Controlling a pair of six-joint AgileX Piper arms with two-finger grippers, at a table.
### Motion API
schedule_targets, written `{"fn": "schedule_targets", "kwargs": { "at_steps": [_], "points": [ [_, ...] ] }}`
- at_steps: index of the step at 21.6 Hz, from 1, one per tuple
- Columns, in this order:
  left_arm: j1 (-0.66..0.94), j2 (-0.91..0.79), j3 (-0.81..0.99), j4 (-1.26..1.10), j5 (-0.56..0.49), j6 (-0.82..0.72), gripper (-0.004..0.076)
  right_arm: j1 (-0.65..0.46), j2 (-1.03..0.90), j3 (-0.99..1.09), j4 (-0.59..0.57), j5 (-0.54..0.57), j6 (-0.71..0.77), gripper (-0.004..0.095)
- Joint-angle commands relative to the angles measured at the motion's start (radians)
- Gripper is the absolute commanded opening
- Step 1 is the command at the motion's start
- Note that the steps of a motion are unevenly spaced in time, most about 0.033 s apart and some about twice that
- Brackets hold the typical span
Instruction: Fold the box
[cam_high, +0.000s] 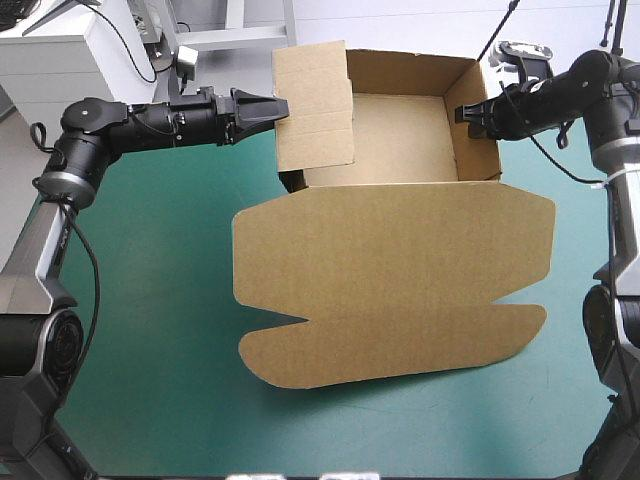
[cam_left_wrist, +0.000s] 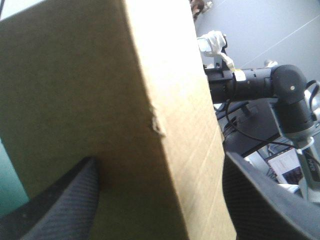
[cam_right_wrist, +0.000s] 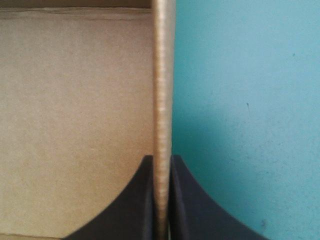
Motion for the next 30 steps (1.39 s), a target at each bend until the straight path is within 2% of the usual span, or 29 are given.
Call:
{"fn": "schedule_targets", "kwargs": {
  "at_steps": [1, 5, 9, 12, 14, 21, 25, 30],
  "points": [
    [-0.016, -0.055, -0.110, 0.072, 0.068, -0.099, 0.0498, -0.003, -0.056, -0.033, 0.031, -0.044, 0.036, -0.0019],
    [-0.100, -0.051, -0.245, 0.403, 0.014, -0.276, 0.0498, 0.001, -0.050, -0.033, 0.023, -0.034, 0.066, -0.0019],
    [-0.152, -0.051, -0.286, 0.532, -0.026, -0.374, 0.0497, 0.030, -0.050, -0.033, -0.006, -0.033, 0.089, -0.0019],
    [-0.188, -0.048, -0.322, 0.667, -0.031, -0.453, 0.0496, 0.075, -0.050, -0.033, -0.099, -0.019, 0.122, -0.0019],
    [-0.205, -0.046, -0.322, 0.729, -0.035, -0.483, 0.0496, 0.091, -0.050, -0.033, -0.120, -0.017, 0.142, -0.0019],
    [-0.213, 0.006, -0.322, 0.781, 0.003, -0.554, 0.0477, 0.139, -0.050, -0.033, -0.148, -0.010, 0.187, -0.0019],
    [-0.213, 0.010, -0.327, 0.837, -0.029, -0.584, 0.0475, 0.141, -0.048, -0.033, -0.170, 0.004, 0.222, -0.0015],
    [-0.258, 0.100, -0.482, 1.069, 0.080, -0.691, 0.0472, 0.215, -0.048, -0.033, -0.288, 0.018, 0.270, -0.0015]
  ]
}}
